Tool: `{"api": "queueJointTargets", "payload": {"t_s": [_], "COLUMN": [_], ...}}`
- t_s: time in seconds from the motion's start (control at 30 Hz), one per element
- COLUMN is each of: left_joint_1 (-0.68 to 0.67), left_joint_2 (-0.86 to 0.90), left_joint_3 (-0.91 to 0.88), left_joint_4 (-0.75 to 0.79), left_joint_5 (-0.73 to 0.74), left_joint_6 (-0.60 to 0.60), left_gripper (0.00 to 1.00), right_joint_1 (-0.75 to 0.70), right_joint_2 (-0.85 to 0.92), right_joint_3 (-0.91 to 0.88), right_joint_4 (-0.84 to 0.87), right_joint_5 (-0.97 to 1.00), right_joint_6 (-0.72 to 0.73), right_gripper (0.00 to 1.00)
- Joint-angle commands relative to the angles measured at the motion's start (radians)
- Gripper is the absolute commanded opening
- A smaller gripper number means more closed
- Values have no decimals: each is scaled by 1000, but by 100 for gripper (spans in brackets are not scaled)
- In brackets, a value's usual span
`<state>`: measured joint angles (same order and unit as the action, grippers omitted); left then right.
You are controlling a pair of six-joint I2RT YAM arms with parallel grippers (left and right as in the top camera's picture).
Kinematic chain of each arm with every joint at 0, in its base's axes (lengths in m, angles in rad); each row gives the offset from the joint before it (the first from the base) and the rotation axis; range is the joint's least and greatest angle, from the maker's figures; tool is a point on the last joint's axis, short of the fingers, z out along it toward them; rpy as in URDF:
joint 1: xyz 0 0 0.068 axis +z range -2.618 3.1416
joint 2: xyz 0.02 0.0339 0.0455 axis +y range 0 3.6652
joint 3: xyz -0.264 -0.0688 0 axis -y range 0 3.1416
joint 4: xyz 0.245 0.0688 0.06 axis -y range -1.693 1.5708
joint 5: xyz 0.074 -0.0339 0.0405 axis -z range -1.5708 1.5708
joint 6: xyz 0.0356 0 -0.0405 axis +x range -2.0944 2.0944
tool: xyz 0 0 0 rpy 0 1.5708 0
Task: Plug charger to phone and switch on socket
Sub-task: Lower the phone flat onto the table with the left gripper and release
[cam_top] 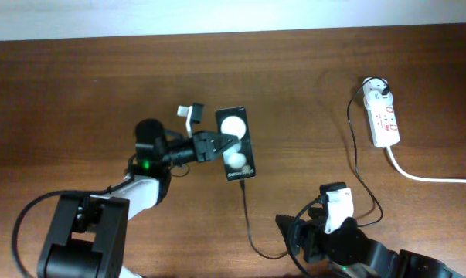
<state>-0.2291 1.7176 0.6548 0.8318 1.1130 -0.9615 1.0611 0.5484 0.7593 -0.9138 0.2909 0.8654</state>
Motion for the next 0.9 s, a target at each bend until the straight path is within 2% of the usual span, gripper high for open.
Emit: {"api": "queueJointTargets", "payload": {"t_s": [0.0, 0.13, 0.17, 0.43, 0.77, 0.87], "left_joint_1": [-53, -94, -93, -82, -82, -82], "left_joint_2": [-1, 22, 36, 170, 338, 343], "left_joint_3": [156, 426, 479, 506, 505, 505], "left_joint_4": [-303, -924, -1004, -1036, -1054, -1054], "left_joint_5": [-133, -333, -333, -335, -408, -490], "left_joint_6": [209, 560, 610, 623, 622, 618], "left_gripper": [0, 0, 0, 0, 0, 0], "right_joint_1": [-2, -2, -2, -2, -2, -2], "right_joint_2": [-1, 1, 1, 1, 1, 1], "right_joint_3": [9, 9, 9, 9, 9, 9], "right_joint_4": [-38, -79, -78, -78, -78, -78], "right_joint_5": [12, 12, 12, 12, 12, 12], "right_joint_6": [4, 4, 4, 4, 4, 4], "right_gripper": [99, 99, 99, 99, 99, 99]}}
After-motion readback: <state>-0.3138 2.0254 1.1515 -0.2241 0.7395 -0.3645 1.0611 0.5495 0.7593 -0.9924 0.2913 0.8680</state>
